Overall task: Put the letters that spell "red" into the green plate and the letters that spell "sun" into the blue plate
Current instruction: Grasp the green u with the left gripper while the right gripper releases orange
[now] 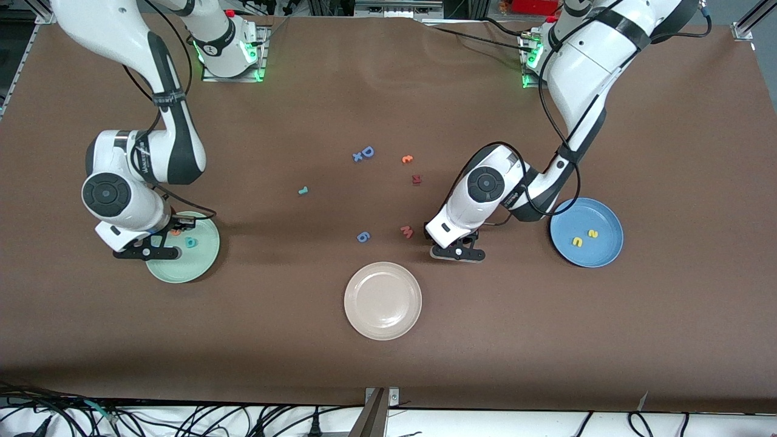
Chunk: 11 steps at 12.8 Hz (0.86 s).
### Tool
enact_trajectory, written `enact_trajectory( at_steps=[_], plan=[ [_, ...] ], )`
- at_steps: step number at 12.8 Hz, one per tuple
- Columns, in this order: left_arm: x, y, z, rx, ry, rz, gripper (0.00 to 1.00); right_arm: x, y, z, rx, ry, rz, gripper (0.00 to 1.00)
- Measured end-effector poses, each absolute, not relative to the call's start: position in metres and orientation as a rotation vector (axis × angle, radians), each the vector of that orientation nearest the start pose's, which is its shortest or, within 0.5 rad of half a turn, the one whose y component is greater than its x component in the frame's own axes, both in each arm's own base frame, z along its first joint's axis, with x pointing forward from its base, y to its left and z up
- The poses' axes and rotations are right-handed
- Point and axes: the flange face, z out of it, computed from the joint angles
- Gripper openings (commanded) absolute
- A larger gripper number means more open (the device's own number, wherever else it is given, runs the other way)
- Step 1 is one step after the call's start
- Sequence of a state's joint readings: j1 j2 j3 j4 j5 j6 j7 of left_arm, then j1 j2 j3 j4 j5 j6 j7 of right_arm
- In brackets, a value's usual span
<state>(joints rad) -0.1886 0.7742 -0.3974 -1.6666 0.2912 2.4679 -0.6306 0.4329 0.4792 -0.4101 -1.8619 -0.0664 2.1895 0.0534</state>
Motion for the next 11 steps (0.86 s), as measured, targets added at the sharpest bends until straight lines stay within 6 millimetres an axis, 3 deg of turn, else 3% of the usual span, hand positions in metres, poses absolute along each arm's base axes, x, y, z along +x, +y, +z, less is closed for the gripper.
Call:
enact_trajectory(
  at_steps=[2, 3, 5, 10, 11],
  plan=[
    [0.587, -0.357, 0.182, -3.255, 0.093, -0.047, 0.48, 0.629, 0.016, 0.260, -3.384, -0.112, 0.149, 0.27],
    [0.586, -0.358, 0.179, -3.244, 0.109, -0.054, 0.48, 0.631, 0.013, 0.256, -3.386, -0.121, 0.133, 0.35],
    [0.585, -0.359, 0.177, -3.235, 0.111, -0.062, 0.44, 0.632, 0.008, 0.251, -3.386, -0.126, 0.121, 0.96],
    [0.583, -0.358, 0.173, -3.233, 0.087, -0.051, 0.41, 0.633, 0.010, 0.250, -3.332, -0.047, 0.105, 0.99],
    [0.583, -0.358, 0.173, -3.233, 0.086, -0.051, 0.33, 0.633, 0.012, 0.250, -3.315, -0.025, 0.102, 0.99]
  ],
)
